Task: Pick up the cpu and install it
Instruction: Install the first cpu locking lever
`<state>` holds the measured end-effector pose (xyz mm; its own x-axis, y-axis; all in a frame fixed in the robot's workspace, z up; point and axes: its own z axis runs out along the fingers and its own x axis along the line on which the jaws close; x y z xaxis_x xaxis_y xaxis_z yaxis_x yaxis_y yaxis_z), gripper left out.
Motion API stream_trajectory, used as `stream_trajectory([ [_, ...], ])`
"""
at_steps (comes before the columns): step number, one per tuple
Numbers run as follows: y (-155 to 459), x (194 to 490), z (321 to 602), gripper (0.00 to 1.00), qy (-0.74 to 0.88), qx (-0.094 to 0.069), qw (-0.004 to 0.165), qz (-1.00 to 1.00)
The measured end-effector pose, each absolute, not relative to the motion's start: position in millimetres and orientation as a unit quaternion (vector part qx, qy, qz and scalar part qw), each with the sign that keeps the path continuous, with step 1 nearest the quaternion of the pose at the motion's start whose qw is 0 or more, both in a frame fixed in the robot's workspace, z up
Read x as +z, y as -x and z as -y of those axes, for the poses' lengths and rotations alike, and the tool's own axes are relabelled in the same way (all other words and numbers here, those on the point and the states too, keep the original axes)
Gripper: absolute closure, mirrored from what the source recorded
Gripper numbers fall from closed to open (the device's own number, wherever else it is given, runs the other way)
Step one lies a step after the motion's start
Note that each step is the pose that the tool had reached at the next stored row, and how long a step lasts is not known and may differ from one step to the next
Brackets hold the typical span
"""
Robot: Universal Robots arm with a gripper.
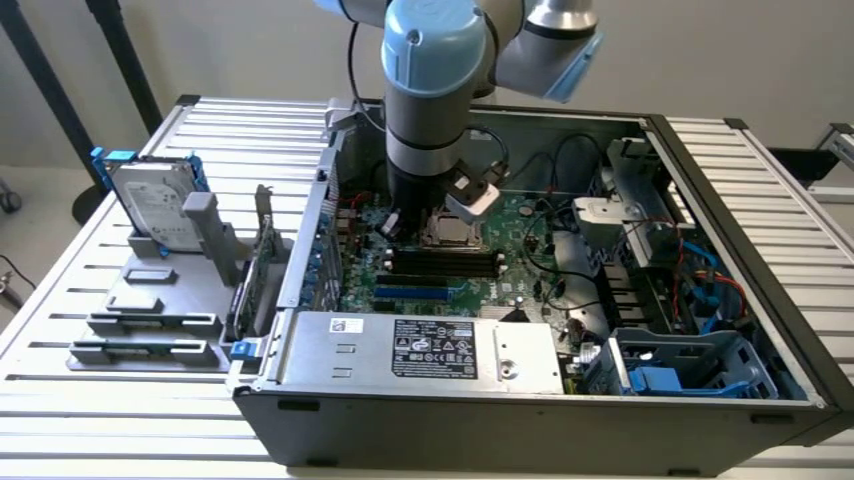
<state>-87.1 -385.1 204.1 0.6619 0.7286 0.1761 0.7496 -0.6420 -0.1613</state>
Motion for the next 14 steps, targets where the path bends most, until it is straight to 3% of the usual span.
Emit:
stream_trajectory([
  [14,87,211,360,0.89,0.903,-0.033,0.097,0.418],
])
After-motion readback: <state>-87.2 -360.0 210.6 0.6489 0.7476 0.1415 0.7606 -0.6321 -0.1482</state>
